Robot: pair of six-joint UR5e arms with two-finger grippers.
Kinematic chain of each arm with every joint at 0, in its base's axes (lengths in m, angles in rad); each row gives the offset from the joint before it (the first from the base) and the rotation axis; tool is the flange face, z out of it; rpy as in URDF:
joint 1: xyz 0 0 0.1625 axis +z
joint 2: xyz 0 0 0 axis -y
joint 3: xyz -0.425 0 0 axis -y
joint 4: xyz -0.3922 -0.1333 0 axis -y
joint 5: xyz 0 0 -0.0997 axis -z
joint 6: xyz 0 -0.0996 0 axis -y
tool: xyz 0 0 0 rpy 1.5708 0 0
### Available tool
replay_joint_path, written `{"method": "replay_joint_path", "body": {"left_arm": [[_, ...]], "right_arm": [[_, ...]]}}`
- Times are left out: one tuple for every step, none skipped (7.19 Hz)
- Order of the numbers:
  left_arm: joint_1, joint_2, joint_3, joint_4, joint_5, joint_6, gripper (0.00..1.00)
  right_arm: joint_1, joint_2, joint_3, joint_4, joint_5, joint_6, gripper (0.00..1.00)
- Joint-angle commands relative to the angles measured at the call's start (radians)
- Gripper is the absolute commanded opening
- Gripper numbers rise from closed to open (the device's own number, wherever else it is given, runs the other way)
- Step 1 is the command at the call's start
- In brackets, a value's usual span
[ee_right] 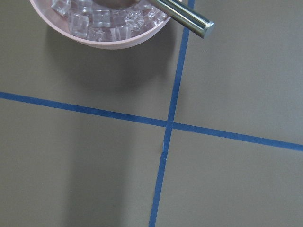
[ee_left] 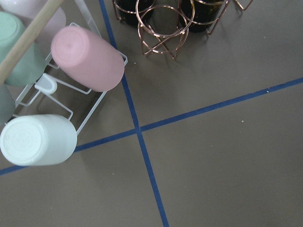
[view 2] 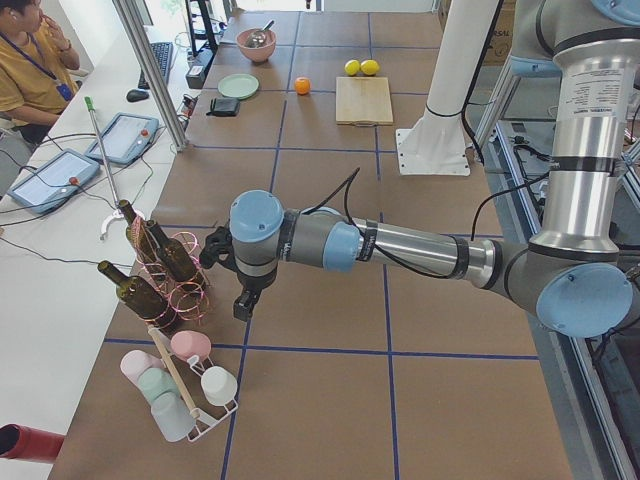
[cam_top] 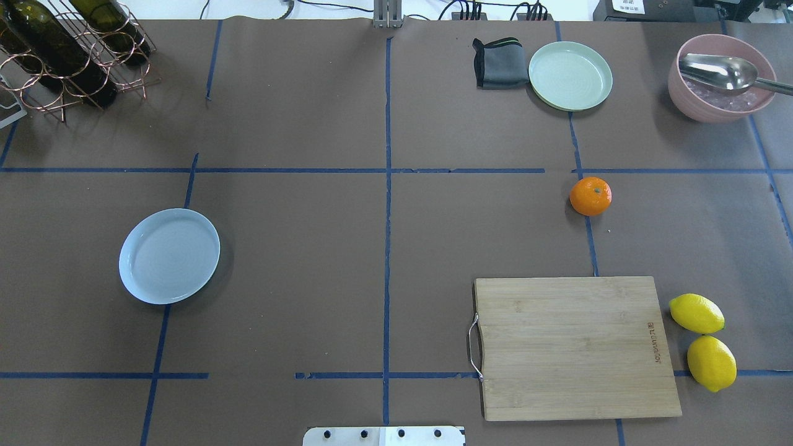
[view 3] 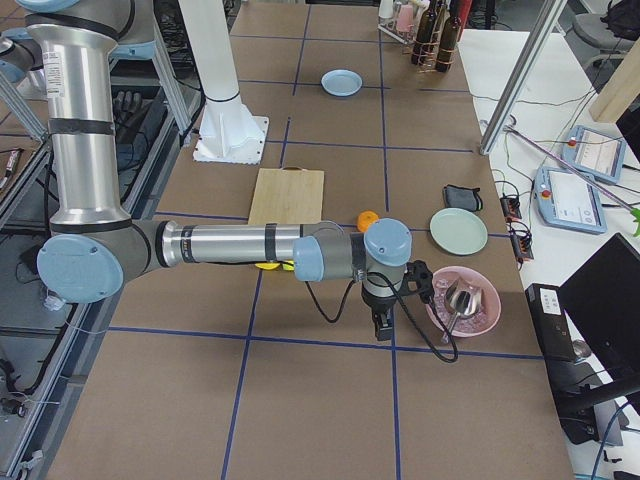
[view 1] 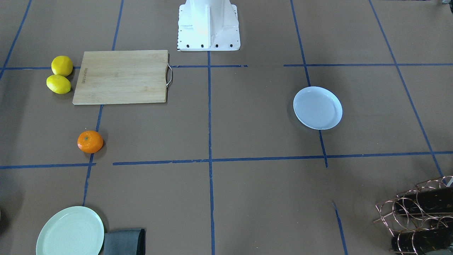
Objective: Pick orange to plate
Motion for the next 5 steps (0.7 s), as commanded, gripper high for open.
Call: {"method": "replay_joint_path", "body": {"left_arm": [[0.008, -0.017, 0.055, -0.165, -0.007, -0.039, 1.00], [0.012, -0.014, 0.057, -0.209, -0.006, -0.099, 1.00], [0.111, -0.012, 0.041, -0.272, -0.001, -0.154, 1.00], [0.182, -0.002, 0.035, -0.355, 0.005, -0.276, 1.00], [0.258, 0.012, 0.022, -0.439, 0.005, -0.458, 1.00]], "right_arm": [[0.000, 0.001, 0.001, -0.001, 0.000, 0.001, 1.00], [0.000, 0.001, -0.002, -0.001, 0.000, 0.001, 1.00], [0.000, 0.003, 0.003, -0.001, 0.005, 0.006, 1.00], [0.000, -0.003, -0.002, -0.001, 0.032, 0.010, 1.00], [0.000, -0.008, 0.006, 0.002, 0.039, 0.007, 1.00]]}}
